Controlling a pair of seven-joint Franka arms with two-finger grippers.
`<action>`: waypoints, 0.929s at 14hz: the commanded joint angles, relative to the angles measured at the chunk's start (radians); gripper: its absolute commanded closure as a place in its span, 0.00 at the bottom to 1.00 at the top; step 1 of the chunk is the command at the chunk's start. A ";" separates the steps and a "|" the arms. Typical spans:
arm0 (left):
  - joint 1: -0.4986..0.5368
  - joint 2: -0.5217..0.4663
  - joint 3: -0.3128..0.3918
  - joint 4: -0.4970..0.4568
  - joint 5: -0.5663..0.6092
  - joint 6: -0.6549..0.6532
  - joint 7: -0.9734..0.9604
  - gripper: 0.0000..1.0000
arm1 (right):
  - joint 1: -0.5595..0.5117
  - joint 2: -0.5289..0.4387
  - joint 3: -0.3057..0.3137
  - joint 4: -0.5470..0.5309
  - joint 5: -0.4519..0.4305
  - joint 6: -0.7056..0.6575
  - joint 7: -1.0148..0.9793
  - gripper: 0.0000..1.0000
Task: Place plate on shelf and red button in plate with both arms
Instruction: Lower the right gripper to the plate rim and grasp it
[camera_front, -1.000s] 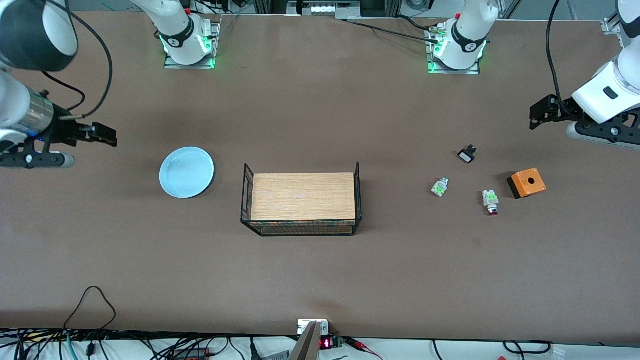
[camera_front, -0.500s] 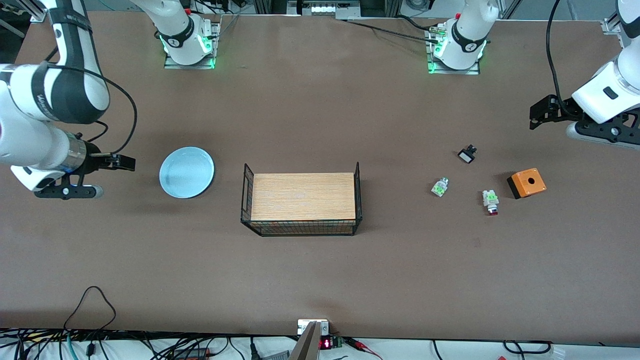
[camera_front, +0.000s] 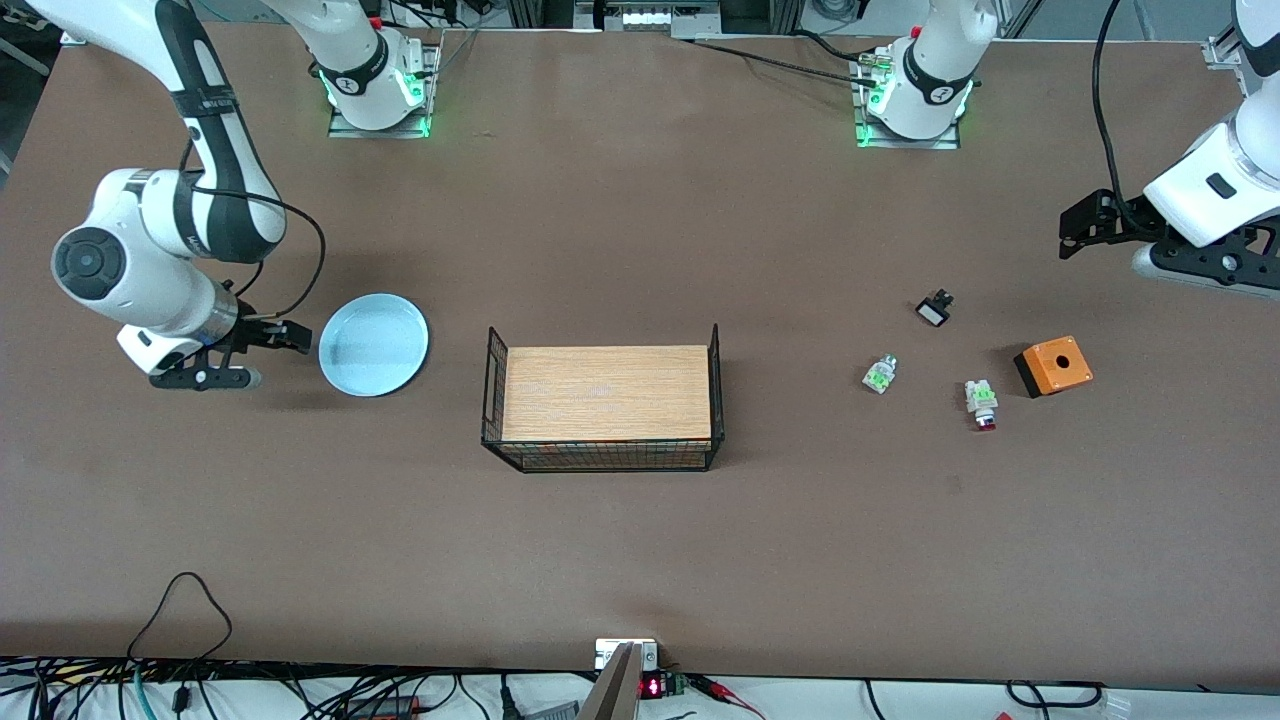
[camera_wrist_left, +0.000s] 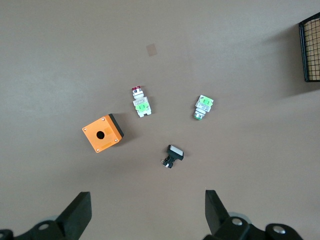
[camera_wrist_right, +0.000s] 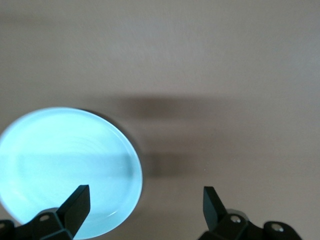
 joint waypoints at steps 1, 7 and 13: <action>-0.002 0.006 -0.001 0.026 0.016 -0.023 -0.007 0.00 | -0.014 -0.044 0.009 -0.092 -0.011 0.060 -0.028 0.00; -0.002 0.006 -0.001 0.026 0.016 -0.023 -0.007 0.00 | -0.005 0.040 0.013 -0.112 -0.011 0.142 -0.031 0.00; -0.002 0.006 -0.001 0.024 0.016 -0.023 -0.007 0.00 | -0.005 0.112 0.015 -0.112 -0.003 0.208 -0.028 0.00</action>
